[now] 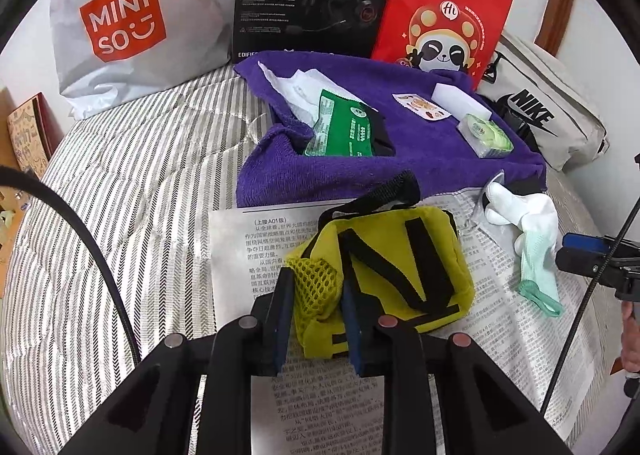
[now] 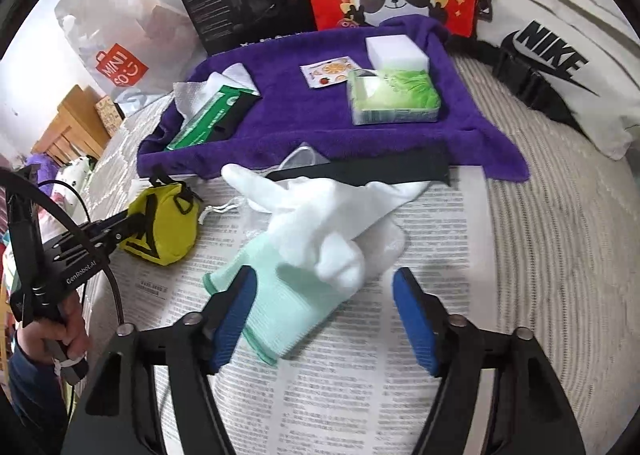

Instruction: Organize soft objects

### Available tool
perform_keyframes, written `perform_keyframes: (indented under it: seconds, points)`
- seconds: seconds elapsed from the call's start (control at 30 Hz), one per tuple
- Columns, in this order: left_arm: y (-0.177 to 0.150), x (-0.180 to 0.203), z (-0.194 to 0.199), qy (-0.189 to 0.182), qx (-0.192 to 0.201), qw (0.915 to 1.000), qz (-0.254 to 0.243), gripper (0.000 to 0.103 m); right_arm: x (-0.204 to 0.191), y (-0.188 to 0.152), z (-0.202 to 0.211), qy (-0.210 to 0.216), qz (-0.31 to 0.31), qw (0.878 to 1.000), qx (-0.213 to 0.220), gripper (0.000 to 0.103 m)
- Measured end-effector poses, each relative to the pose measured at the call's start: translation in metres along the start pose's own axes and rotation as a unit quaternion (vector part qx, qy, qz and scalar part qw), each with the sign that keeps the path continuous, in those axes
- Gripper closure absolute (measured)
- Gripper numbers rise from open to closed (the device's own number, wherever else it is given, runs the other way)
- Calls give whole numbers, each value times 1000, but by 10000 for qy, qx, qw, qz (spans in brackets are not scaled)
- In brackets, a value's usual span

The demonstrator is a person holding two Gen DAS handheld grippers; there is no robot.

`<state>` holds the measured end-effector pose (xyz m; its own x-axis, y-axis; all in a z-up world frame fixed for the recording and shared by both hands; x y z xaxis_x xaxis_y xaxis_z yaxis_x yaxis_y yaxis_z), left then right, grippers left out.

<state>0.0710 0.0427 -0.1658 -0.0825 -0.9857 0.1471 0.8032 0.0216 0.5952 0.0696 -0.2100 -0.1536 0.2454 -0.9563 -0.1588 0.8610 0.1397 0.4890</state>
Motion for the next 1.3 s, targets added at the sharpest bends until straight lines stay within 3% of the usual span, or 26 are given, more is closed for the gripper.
perform_keyframes:
  seconds: [0.07, 0.2, 0.23, 0.27, 0.33, 0.43, 0.8, 1.3]
  points:
    - [0, 0, 0, 30, -12, 10000, -32, 80, -3, 1, -3, 77, -32, 10000, 14, 23]
    - [0, 2, -1, 82, -30, 9999, -61, 80, -14, 7, -14, 148, -14, 9998, 99, 23]
    - [0, 2, -2, 83, -34, 9999, -66, 80, -17, 8, -17, 175, 28, 9998, 116, 29]
    - [0, 2, -2, 81, -40, 9999, -63, 80, -20, 9, -20, 172, 90, 9998, 107, 48]
    - [0, 1, -2, 62, -38, 10000, -39, 80, -26, 10, -24, 58, 287, 9995, 125, 75]
    - [0, 1, -2, 51, -44, 10000, -19, 80, -29, 10, -19, 188, 402, 9988, 200, 86]
    - [2, -1, 11, -101, -146, 9998, 23, 83, -6, 7, 20, 299, 353, 9981, 411, 90]
    - [18, 0, 49, -64, 106, 9999, 90, 83, 3, 31, 55, 484, 377, 9951, 774, 90]
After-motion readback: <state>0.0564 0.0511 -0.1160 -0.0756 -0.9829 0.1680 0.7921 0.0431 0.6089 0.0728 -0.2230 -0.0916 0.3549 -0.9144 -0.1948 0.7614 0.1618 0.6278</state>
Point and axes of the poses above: each gripper's, at about its wrist camera, not at the fingertips, and z roughly against the way its jaws point, x to its right, y to its top, the point moved 5 cm from there along -z, roughly the way its jaws point, and after that the axes turned 1 degree about -y, right-handed, at the moved point
